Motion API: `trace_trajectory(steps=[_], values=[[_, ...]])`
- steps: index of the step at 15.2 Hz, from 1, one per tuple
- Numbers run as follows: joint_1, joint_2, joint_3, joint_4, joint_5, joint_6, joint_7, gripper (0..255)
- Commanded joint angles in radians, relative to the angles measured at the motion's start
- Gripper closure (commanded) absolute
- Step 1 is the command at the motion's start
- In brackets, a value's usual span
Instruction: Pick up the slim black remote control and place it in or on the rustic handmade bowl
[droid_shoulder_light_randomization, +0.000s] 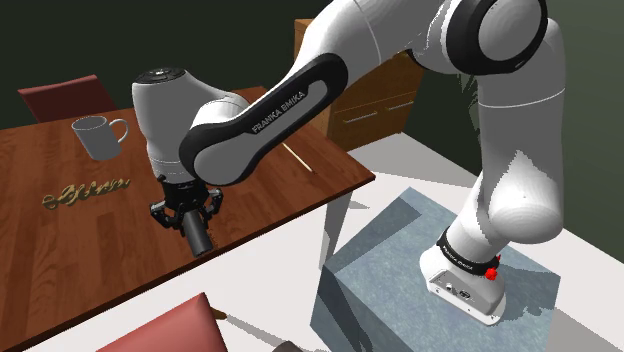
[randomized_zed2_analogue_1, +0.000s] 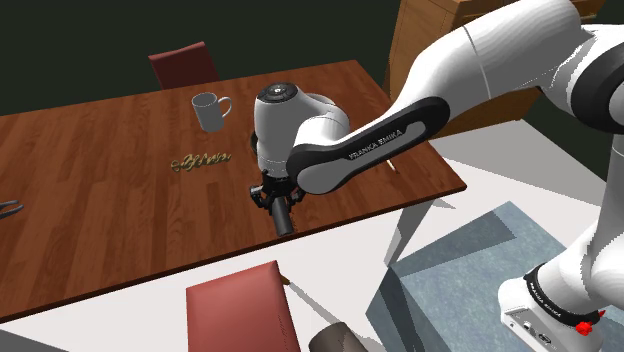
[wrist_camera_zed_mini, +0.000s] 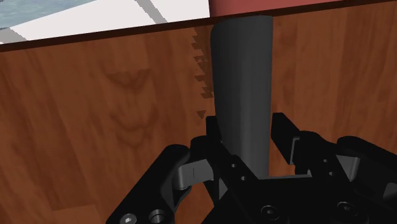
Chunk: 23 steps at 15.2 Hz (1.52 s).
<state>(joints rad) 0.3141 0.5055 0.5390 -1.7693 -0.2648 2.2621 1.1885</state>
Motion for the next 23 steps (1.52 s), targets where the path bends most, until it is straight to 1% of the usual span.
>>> trace_trajectory(steps=[1, 3, 13, 23], values=[[0.001, 0.003, 0.0, -0.001, 0.0, 0.003, 0.0, 255], [0.002, 0.004, 0.001, 0.001, 0.0, 0.001, 0.0, 255], [-0.016, -0.062, 0.028, 0.046, 0.044, -0.103, -0.024, 255], [-0.025, -0.112, 0.046, 0.116, 0.078, -0.215, -0.042, 255]])
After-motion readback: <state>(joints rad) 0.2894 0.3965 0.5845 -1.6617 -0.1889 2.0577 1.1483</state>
